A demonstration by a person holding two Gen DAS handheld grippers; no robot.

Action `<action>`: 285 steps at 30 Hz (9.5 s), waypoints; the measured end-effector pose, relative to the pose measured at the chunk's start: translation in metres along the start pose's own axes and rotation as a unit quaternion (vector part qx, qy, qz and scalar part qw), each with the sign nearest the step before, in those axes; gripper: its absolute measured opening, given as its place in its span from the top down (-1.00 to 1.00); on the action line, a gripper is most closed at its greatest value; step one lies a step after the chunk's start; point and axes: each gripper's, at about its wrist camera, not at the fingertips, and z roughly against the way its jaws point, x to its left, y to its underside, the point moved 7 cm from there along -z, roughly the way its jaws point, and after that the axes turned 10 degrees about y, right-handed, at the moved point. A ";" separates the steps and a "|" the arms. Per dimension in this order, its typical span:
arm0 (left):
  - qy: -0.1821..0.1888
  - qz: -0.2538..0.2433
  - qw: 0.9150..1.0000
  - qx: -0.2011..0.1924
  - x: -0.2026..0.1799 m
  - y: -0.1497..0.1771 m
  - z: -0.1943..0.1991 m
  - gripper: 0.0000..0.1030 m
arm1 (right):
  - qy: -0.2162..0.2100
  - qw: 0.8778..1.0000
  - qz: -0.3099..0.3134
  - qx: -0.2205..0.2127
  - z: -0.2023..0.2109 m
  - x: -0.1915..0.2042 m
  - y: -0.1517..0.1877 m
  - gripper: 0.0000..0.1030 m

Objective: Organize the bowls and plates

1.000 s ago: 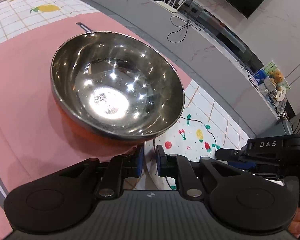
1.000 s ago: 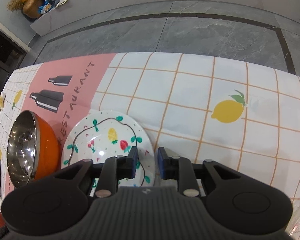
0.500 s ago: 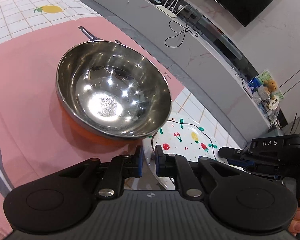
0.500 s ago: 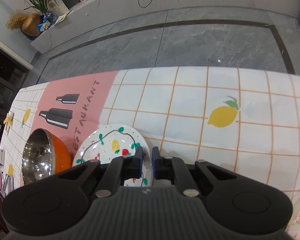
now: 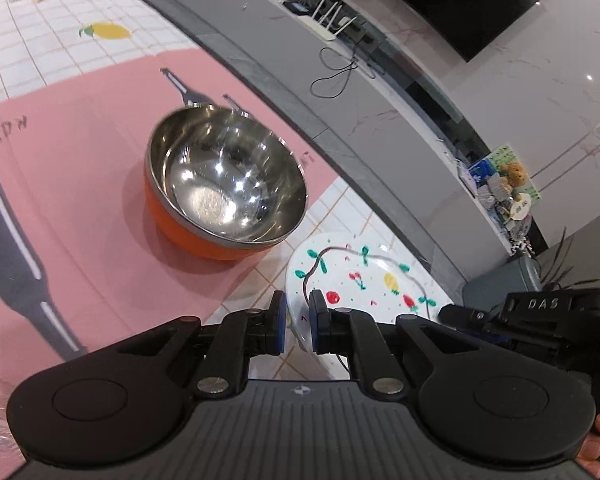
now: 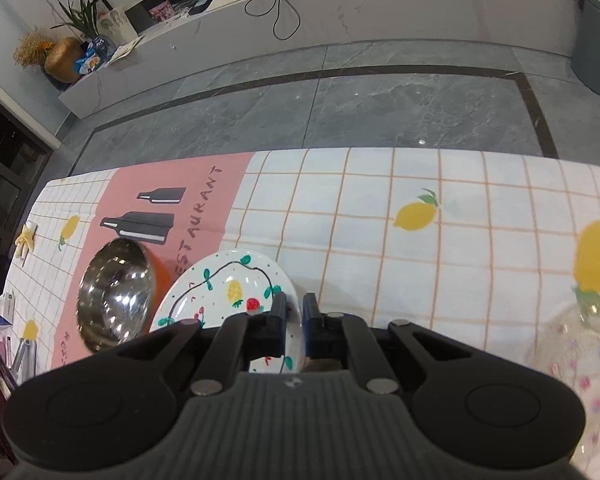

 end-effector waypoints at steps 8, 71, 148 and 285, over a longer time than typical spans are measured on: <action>0.014 -0.032 0.999 -0.011 -0.002 -0.005 0.052 0.77 | -0.012 0.999 -0.029 -0.026 0.045 0.013 0.046 0.91; -0.016 -0.223 0.971 0.083 0.141 0.055 0.148 0.66 | -0.016 0.995 -0.094 -0.032 0.039 0.106 0.305 0.83; 0.181 -0.415 0.860 0.237 -0.210 0.139 -0.019 0.30 | 0.066 0.912 -0.349 -0.206 0.104 -0.226 0.201 0.24; 0.013 -0.247 0.964 0.096 0.082 0.001 0.160 0.33 | 0.025 0.990 -0.052 -0.129 0.085 0.110 0.255 0.23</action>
